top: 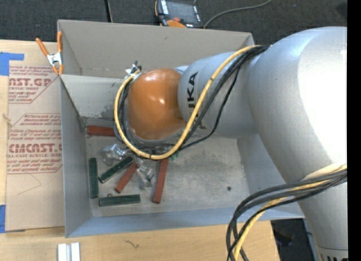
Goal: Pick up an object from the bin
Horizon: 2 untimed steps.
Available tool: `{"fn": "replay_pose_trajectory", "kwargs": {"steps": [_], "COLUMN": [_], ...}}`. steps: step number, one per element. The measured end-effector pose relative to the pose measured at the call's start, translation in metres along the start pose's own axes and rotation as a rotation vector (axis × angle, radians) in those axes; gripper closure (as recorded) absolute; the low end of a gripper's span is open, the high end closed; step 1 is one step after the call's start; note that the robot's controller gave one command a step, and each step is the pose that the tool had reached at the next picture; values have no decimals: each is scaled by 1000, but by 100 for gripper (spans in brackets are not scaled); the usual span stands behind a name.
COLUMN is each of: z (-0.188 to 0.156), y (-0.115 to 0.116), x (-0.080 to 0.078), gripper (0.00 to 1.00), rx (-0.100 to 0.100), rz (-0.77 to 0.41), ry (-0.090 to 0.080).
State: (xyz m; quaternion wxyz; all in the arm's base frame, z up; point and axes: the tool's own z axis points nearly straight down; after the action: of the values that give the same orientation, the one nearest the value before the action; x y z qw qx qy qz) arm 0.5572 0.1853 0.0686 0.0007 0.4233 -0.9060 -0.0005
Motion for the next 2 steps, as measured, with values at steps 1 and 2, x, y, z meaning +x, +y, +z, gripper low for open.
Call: {"fn": "replay_pose_trajectory", "kwargs": {"steps": [1, 2], "z": [0, 0], "y": [1, 1], "x": [-1, -1], "gripper": [0, 100], "rx": [0, -1], "rz": [1, 2], "ry": [-4, -3]}}
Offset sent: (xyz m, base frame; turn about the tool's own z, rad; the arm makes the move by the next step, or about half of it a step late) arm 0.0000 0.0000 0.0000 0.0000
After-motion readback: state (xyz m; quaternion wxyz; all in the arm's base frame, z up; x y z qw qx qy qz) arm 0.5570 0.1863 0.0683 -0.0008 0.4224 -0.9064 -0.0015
